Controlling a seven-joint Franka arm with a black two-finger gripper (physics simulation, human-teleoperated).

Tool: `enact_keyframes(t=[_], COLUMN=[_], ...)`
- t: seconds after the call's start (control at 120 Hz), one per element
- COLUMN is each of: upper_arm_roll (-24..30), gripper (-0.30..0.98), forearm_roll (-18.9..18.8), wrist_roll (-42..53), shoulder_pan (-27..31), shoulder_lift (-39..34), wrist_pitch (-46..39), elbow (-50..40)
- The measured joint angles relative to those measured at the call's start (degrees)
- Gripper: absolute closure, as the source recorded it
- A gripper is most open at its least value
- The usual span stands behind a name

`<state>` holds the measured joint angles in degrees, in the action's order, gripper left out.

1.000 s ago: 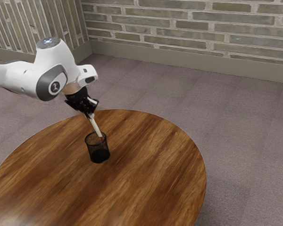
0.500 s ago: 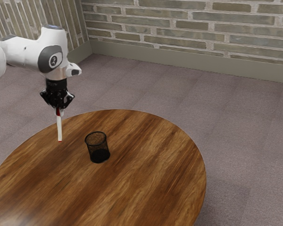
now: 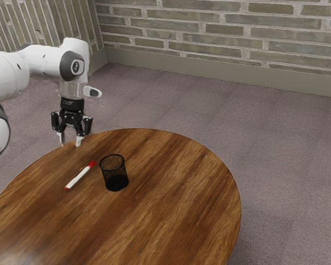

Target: Take the marker out of the pen holder and place it to the left of the pen holder.

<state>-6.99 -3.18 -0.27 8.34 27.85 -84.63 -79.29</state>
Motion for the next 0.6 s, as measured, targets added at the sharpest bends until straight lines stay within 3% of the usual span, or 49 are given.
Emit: enact_keyframes(t=[0.1,0.225,0.383,0.6], upper_arm_roll=[-0.2,-0.1,3.4,4.4], gripper=[0.18,0.10,0.05,0.02], forearm_roll=[0.2,-1.4,-5.9,-7.7], wrist_roll=[0.6,0.0,-2.0,-4.3], shoulder_pan=[-5.2,-10.5,-12.5,-13.2], shoulder_lift=[-20.2,-32.7,-37.4,-38.3], wrist_pitch=[-5.6,-6.9,-5.5,-4.2], elbow=[-4.9,-7.9,-10.1,-11.0])
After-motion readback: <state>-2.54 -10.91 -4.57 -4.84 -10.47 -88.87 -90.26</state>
